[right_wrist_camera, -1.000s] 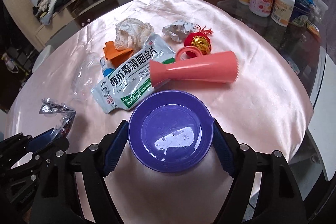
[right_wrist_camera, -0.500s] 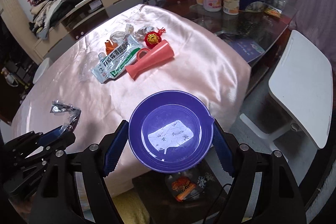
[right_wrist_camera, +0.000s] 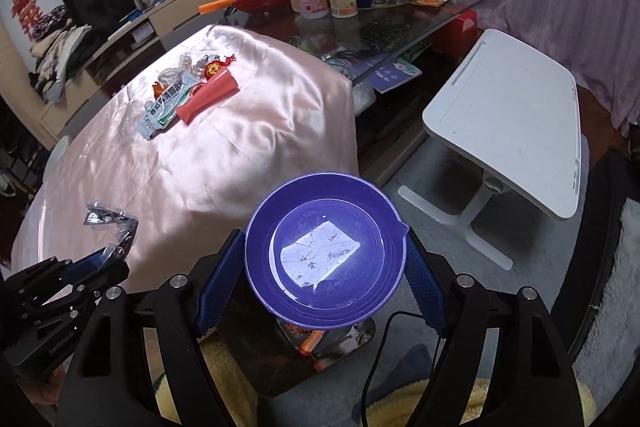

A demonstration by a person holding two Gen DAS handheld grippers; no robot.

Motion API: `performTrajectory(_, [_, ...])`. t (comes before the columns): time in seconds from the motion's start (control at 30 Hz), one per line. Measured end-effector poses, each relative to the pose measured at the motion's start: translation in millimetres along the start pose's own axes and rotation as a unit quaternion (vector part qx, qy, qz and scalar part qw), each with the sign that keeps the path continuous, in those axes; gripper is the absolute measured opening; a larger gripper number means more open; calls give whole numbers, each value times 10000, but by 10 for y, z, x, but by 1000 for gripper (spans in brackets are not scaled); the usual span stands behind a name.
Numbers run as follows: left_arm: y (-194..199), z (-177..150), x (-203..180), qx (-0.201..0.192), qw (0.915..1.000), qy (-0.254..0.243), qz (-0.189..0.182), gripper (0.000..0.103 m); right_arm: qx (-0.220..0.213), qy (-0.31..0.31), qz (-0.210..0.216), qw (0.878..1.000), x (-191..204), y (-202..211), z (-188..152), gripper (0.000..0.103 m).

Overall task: Collect trash
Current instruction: 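Carry the blister pack into the black bin with the left tool while the right tool drops the plate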

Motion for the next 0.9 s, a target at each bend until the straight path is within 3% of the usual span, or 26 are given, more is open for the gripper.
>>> performTrajectory(0.3, [-372, -384, -224, 348, 9990, -123, -250, 26, 353, -171, 25, 9992, -209, -156, -398, 78])
performTrajectory(0.57, [-827, -776, -225, 958, 9948, -110, -339, 26, 987, -209, 435, 9939, -44, -540, -793, 78])
performTrajectory(0.9, [-1123, -852, -203, 1272, 9913, -107, -319, 26, 1346, -302, 708, 9879, 110, -765, -914, 79])
Point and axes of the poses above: each gripper's, at about its wrist camera, not at the fingertips, and y roughly against the way its jaws point, x to its left, z to its top, the point moved 7 cm from there along -y, roughly the way its jaws point, and after that the axes turned 8 degrees about -z, right-handed, at the moved point
